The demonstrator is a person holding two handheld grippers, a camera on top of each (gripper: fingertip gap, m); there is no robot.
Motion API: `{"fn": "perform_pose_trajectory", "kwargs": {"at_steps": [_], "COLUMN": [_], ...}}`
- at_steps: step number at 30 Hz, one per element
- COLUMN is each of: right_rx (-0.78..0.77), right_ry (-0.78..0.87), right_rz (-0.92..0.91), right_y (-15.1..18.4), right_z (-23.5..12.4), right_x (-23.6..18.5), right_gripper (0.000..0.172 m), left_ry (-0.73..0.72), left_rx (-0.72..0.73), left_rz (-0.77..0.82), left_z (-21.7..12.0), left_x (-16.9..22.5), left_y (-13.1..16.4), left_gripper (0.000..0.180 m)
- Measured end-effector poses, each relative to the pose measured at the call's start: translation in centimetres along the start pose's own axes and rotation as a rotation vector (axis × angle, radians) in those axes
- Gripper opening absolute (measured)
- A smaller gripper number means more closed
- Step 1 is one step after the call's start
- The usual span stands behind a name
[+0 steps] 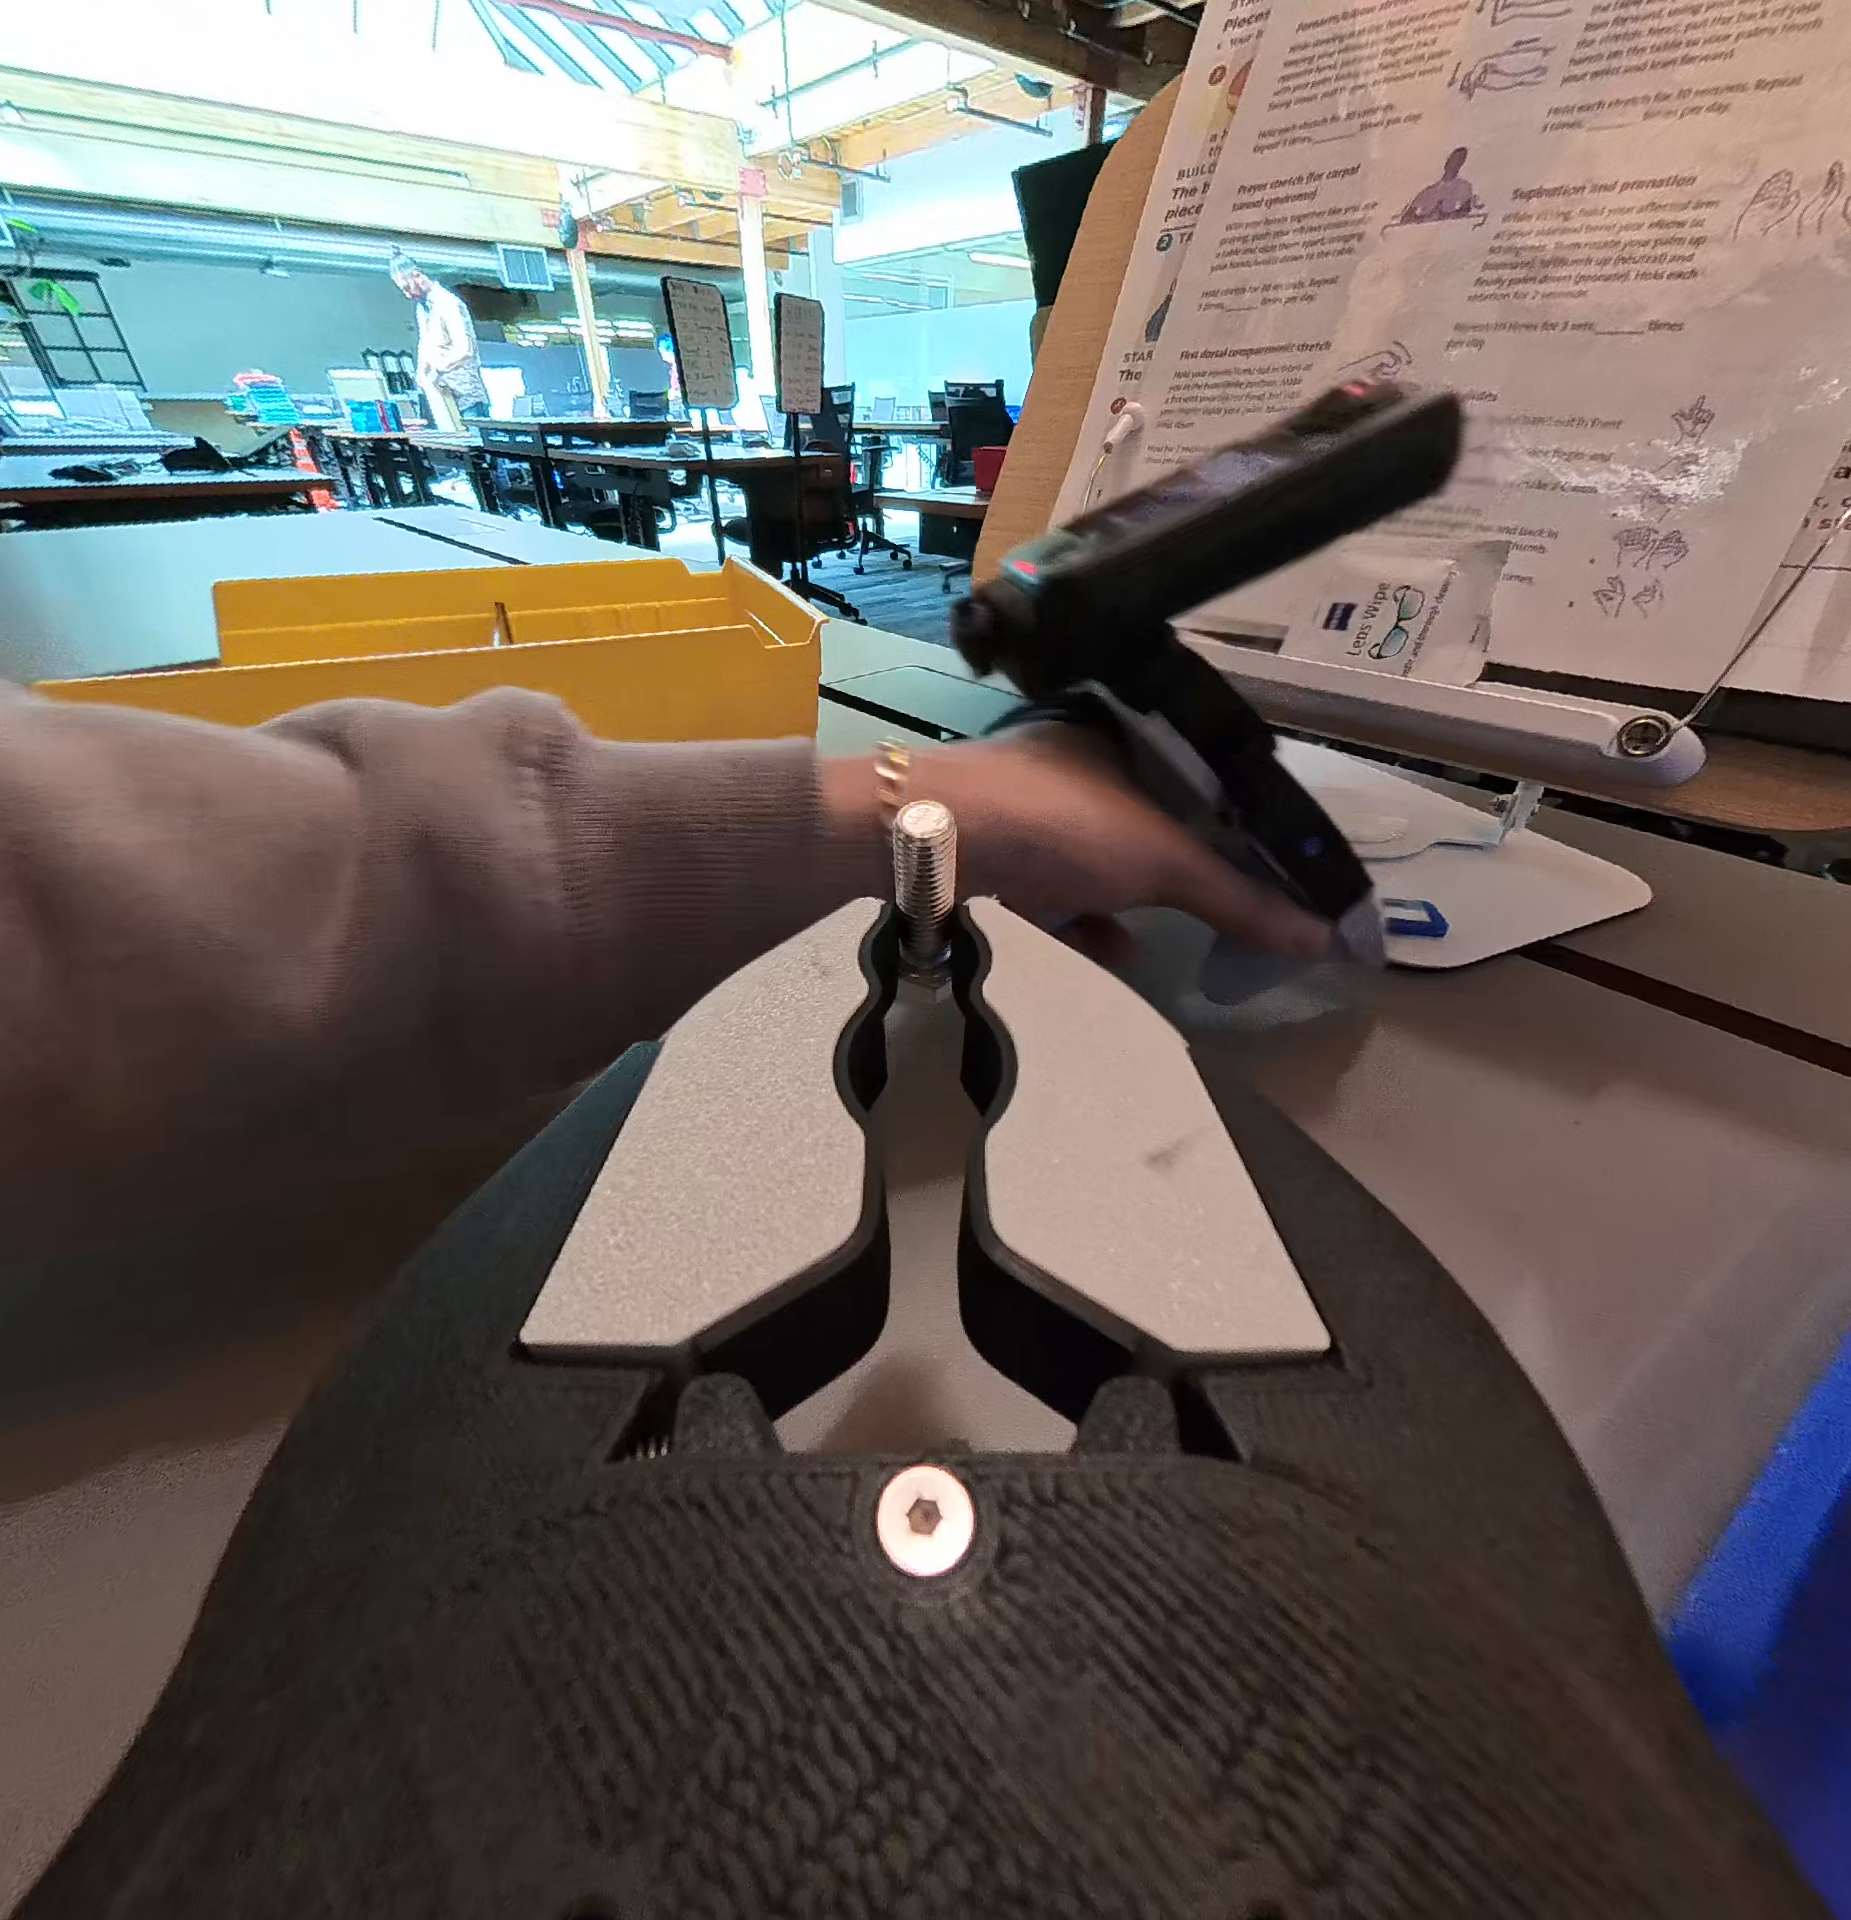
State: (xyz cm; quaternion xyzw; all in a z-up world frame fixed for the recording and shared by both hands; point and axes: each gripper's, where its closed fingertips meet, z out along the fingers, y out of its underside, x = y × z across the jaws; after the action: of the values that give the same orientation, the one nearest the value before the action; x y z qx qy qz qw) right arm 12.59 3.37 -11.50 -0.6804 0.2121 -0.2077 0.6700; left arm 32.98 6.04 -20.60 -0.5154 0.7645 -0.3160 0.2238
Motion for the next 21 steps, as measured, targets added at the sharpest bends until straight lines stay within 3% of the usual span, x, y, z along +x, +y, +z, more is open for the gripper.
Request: {"fn": "perform_pose_trajectory", "kwargs": {"at_steps": [1, 3, 6, 13, 18, 21], "right_rx": [0.001, 0.003, 0.006, -0.002, 0.001, 0.0], "right_ry": [0.0, -0.003, -0.016, -0.025, -0.017, -0.017], "right_rz": [0.002, 0.005, 0.013, -0.009, -0.001, 0.001], "right_y": [0.0, 0.0, -0.1, 0.0, 0.0, 0.0], "right_z": [0.0, 0.0, 0.1, 0.2, 0.2, 0.2], "right_x": [0.0, -0.1, -0.4, -0.9, -0.6, -0.5], "right_gripper": [0.009, 0.009, 0.009, 0.009, 0.009, 0.009], "left_ry": [0.029, 0.035, -0.14, -0.449, -0.353, -0.313], "left_rx": [0.017, 0.085, 0.16, -0.01, -0.053, -0.04], "left_rz": [-0.025, -0.12, -0.289, -0.327, -0.401, -0.392], "left_z": [-1.4, -4.5, -7.9, -7.9, -7.2, -7.6], "left_x": [0.0, -1.6, -7.8, -16.2, -16.9, -16.9], "left_y": [0.4, 1.0, 2.7, 8.2, 9.7, 9.9], "left_gripper": [0.054, 0.051, 0.047, 0.053, 0.055, 0.023]}}
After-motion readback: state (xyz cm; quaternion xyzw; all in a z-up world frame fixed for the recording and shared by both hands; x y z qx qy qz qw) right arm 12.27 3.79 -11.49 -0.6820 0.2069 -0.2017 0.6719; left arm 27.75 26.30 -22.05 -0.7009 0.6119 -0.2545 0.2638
